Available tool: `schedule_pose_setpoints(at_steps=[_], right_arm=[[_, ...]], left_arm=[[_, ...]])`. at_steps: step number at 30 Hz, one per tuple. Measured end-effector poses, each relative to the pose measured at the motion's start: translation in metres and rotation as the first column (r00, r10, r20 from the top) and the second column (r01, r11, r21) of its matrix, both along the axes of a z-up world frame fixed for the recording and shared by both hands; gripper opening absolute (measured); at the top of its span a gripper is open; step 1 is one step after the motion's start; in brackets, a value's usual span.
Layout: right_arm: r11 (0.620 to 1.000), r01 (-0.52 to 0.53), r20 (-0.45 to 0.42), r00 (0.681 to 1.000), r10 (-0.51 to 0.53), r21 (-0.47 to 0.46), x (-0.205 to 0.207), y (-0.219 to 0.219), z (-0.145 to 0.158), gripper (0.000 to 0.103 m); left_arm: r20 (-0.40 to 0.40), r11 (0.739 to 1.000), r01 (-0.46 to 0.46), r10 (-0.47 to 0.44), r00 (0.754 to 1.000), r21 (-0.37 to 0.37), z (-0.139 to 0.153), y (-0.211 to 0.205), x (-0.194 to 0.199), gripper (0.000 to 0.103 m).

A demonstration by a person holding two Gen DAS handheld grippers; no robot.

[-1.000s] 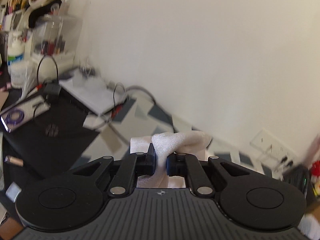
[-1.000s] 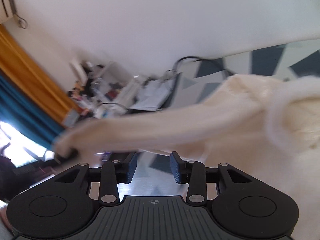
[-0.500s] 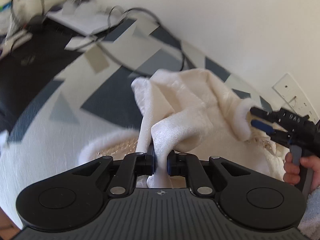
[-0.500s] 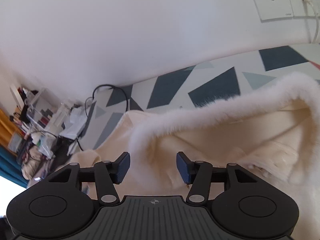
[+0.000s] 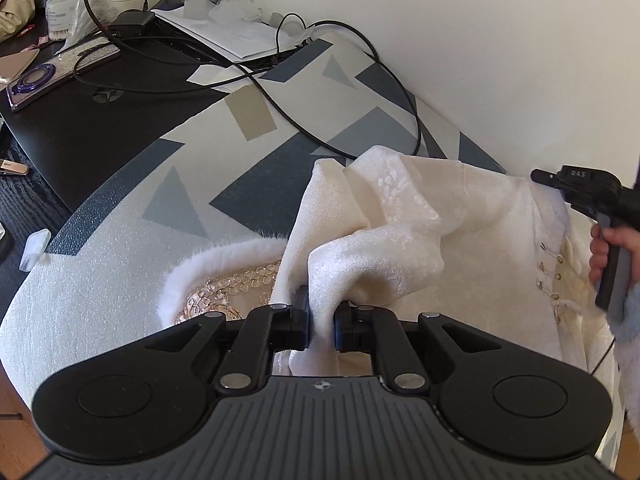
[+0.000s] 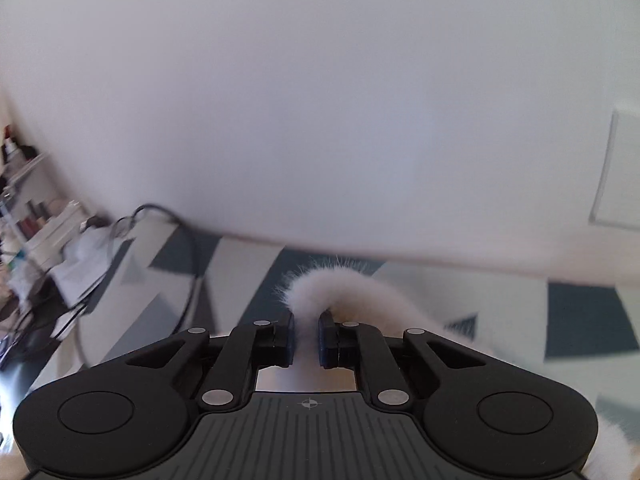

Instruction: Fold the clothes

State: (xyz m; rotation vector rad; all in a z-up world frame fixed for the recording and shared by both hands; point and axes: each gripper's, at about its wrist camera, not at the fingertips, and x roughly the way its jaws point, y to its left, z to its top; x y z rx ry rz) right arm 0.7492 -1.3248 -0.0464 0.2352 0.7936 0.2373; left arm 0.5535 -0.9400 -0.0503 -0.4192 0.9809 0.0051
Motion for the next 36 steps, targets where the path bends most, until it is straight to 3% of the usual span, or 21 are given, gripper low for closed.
schedule_pose_setpoints(at_steps=[3,4,6,7,13,19,23,28,36], right_arm=[[1.000,-0.019,-0.084,0.996,0.017,-0.018,0.021,-0.005,-0.020,0.012],[1.000,0.002,-0.091,0.996,-0.003,-0.017,0.020,-0.011,-0.022,0.018],[0.998,0.058,-0.095,0.994,-0.058,-0.008,0.016,-0.024,-0.023,0.053],[0.996,0.086,-0.098,0.991,-0.086,-0.003,0.014,-0.031,-0.023,0.056],[0.981,0.191,-0.033,0.981,-0.190,0.043,-0.030,-0.079,0.003,0.060],[0.948,0.302,-0.012,0.953,-0.302,0.101,-0.097,-0.137,0.024,0.060],[0.920,0.384,-0.028,0.923,-0.383,0.083,-0.153,-0.163,0.025,0.060],[0.869,0.485,-0.037,0.874,-0.484,0.096,-0.218,-0.184,0.031,0.060],[0.803,0.583,-0.038,0.811,-0.584,0.120,-0.290,-0.186,0.053,0.062]], left_arm=[[-0.006,1.000,-0.005,0.005,1.000,0.003,-0.001,-0.002,0.002,0.011],[-0.008,1.000,-0.005,0.005,1.000,0.004,-0.001,-0.002,0.003,0.011],[-0.009,1.000,-0.010,0.010,1.000,0.007,-0.001,-0.001,0.005,0.011],[-0.009,1.000,-0.014,0.014,1.000,0.008,-0.001,-0.001,0.006,0.011],[-0.023,0.999,-0.049,0.049,0.999,0.018,-0.004,0.003,0.013,0.011],[-0.046,0.991,0.056,-0.051,0.998,0.119,0.008,-0.012,0.025,0.025],[-0.023,0.973,0.103,-0.100,0.995,0.208,0.027,-0.016,0.029,0.068],[0.039,0.942,0.165,-0.184,0.982,0.294,0.056,-0.013,0.025,0.069],[0.115,0.937,0.243,-0.278,0.954,0.250,0.080,-0.019,0.021,0.072]])
